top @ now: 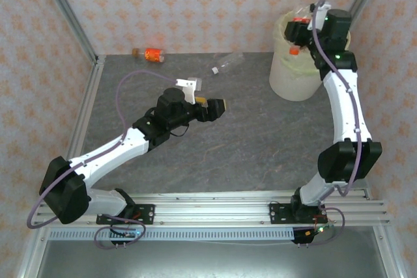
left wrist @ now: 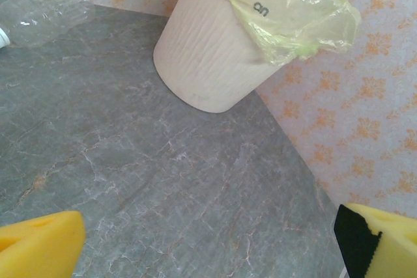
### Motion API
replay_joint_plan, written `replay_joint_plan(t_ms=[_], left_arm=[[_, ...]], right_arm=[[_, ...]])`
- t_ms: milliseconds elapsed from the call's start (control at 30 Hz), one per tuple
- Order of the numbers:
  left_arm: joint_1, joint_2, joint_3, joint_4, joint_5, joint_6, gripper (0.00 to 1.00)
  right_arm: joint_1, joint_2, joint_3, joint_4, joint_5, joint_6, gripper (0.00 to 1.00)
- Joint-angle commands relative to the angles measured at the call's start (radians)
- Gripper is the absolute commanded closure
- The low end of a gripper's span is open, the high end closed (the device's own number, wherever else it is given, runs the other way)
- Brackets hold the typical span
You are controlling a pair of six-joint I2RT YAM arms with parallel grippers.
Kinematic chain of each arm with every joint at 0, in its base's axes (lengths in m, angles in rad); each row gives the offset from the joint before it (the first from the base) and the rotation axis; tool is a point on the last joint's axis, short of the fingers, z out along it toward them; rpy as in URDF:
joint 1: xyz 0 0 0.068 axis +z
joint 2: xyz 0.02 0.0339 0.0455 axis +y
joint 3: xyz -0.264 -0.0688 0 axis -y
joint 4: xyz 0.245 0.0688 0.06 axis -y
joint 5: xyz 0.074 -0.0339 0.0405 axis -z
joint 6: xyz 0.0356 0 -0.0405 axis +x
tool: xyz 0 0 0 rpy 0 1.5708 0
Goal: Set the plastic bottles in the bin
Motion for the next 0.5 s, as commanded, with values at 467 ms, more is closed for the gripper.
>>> replay_joint_plan(t_ms=[467], left_arm=[[-0.009, -0.006, 0.008, -0.036, -0.035, 0.039, 0.0]], right_arm=[[-0.129, 0.336, 0.369, -0.11, 0.269, 0.411, 0.42]])
